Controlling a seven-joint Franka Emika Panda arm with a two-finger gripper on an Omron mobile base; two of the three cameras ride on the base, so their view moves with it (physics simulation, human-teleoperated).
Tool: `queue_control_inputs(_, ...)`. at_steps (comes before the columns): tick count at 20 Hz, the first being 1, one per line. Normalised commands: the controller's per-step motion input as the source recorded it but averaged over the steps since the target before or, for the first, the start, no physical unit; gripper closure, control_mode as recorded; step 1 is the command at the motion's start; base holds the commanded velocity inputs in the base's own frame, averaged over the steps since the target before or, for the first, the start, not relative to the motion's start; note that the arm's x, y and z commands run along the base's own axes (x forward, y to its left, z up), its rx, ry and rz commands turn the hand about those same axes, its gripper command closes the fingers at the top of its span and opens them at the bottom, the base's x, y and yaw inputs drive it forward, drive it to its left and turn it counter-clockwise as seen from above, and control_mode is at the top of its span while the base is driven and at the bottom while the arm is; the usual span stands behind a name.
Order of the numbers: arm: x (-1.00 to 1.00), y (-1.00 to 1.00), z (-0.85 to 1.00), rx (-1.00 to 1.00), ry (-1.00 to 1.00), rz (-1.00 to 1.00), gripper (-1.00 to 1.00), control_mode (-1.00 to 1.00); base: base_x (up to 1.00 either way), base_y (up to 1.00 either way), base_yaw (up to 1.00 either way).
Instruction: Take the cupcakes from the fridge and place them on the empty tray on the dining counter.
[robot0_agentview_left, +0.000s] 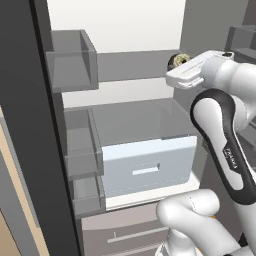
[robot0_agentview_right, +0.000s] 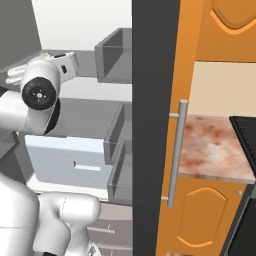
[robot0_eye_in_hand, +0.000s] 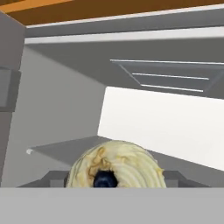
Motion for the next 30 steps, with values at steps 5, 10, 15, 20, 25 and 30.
queue_control_inputs(5,-1.00,0.00,0.02,-0.06,0.30,0.01,1.00,-1.00,0.00,0.00,0.00)
queue_control_inputs(10,-0.85,0.00,-0.05,-0.13,0.46,-0.05,1.00,-1.00,0.00,0.00,0.00)
queue_control_inputs(15,-0.69,-0.01,-0.01,-0.05,0.31,-0.14,1.00,-1.00,0.00,0.00,0.00)
queue_control_inputs(20,-0.59,-0.05,-0.01,-0.01,0.16,-0.08,1.00,1.00,-0.40,-0.09,-0.06)
queue_control_inputs(25,0.00,0.00,0.00,0.00,0.00,0.00,1.00,1.00,-1.00,-0.22,-0.05)
queue_control_inputs(30,0.00,0.00,0.00,0.00,0.00,0.00,1.00,1.00,-1.00,0.47,-0.01)
